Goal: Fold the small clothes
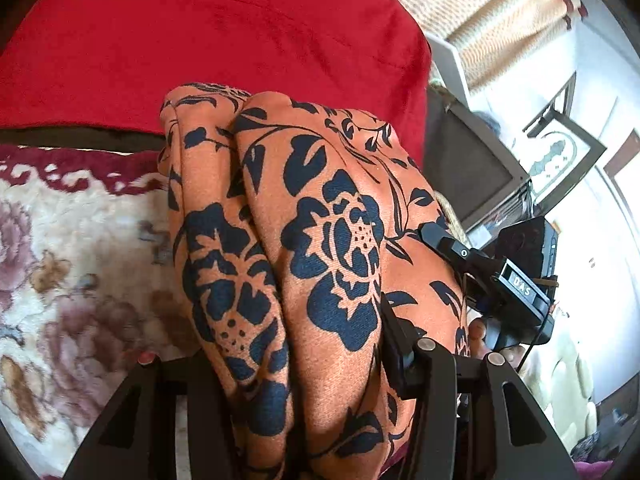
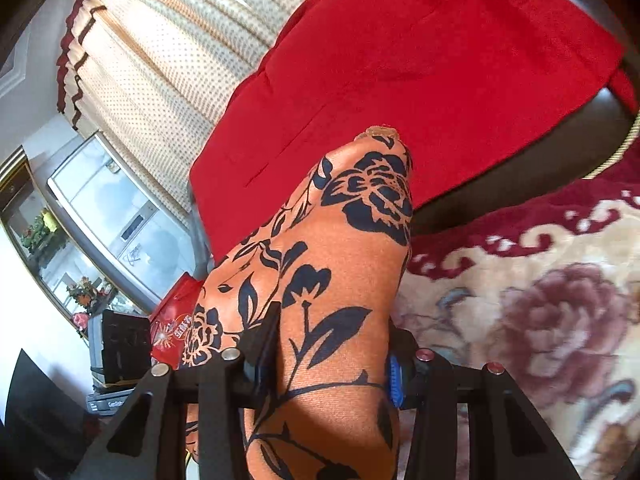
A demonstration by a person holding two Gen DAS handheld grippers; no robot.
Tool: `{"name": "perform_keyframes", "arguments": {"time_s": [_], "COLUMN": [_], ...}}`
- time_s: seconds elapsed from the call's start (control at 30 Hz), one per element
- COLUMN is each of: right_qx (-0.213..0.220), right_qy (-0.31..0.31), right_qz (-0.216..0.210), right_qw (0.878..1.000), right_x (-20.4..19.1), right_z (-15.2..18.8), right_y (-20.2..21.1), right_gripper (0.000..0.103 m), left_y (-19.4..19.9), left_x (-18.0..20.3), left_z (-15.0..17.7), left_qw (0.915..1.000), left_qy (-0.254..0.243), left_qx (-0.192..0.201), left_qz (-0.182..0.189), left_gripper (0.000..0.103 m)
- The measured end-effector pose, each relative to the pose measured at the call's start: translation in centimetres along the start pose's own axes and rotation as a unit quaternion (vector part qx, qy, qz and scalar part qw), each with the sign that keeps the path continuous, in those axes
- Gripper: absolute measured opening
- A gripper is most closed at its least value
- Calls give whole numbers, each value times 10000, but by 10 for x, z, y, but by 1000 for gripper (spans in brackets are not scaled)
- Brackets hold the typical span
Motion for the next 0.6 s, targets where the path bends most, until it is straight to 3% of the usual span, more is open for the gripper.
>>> {"name": "perform_keyframes", "arguments": {"time_s": [0.2,0.3,0.4,0.47,0.53,0.6], "right_qx": [-39,-229,-764,-1311,-1266,-1016], "right_qy": [-99,-175,-224,-334,-355,-170], "right_qz": [273,453,763,1137,1152,1315], "right_qw": [9996,9986,9939,9843,9846,9860], "right_x": [39,61,82,100,106,104], "right_z": [1,7,23,42,41,28], "right_y": [16,11,-7,-23,-19,-2], "right_gripper": [46,46,47,58,60,60], "left_y": [-23,-51,-75,-77,-67,-50], "left_x": [-4,-8,-29,-30,-25,-15], "left_z": [5,11,27,28,22,8], "left_qw": [9991,9963,9867,9867,9868,9880], "left_qy": [-39,-76,151,230,98,-228], "left_qx": [-359,-612,-1196,-1213,-1187,-903], "left_qz": [-219,-592,-1092,-1057,-1094,-1233], "left_gripper": [51,54,62,67,67,67]}}
Point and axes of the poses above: each gripper's, at about its wrist camera, not at the fingertips, and y roughly against the way its jaws point, x to its right, z to its underside, the point moved 7 cm from there along -y, roughly the way its jaws point, and after that the axes turned 10 degrees about z, right-handed, at the moved point
